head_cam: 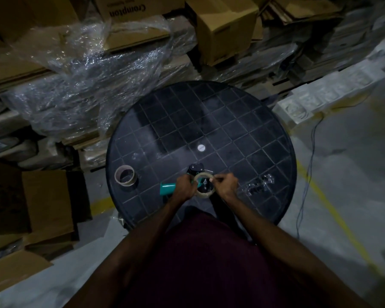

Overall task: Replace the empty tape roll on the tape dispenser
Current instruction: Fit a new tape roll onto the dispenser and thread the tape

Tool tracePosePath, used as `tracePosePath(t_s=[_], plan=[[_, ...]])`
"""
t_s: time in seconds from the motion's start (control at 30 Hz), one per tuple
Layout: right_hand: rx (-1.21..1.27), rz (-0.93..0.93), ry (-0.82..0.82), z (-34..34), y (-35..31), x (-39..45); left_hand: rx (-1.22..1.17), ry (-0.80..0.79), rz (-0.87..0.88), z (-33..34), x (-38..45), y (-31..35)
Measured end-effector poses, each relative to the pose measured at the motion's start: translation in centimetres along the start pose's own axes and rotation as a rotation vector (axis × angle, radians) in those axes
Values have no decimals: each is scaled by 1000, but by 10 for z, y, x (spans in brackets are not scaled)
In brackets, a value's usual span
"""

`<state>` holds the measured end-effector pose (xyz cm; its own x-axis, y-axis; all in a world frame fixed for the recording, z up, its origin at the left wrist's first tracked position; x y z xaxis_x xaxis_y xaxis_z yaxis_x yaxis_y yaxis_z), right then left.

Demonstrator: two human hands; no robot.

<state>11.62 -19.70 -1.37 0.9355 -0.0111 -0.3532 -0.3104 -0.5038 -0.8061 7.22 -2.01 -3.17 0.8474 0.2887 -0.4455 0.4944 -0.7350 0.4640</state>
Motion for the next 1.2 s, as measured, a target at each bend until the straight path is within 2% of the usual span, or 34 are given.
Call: tracePosePath(t_s=[0.43, 0.63, 0.87, 1.2], plan=[[-14, 153, 39, 0, 15, 5, 16, -9, 51, 8, 12, -2], [109, 251, 85, -2, 29, 5, -27, 48, 32, 2, 5, -5], [219, 358, 88, 12, 77, 20, -95, 34, 8, 3, 3, -10], [431, 409, 95, 10, 65, 3, -80, 33, 4, 9, 8, -16]])
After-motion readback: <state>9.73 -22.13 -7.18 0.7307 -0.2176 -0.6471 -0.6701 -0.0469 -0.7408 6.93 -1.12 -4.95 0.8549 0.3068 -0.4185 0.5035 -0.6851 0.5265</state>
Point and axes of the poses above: each hand's wrist, its own x-axis towards the middle knuckle, its own z-axis out of the palm, y = z × x, the point moved 6 cm from there along x, towards the middle knuckle, and after that the axes turned 12 degrees about x, right-handed, at the moved point
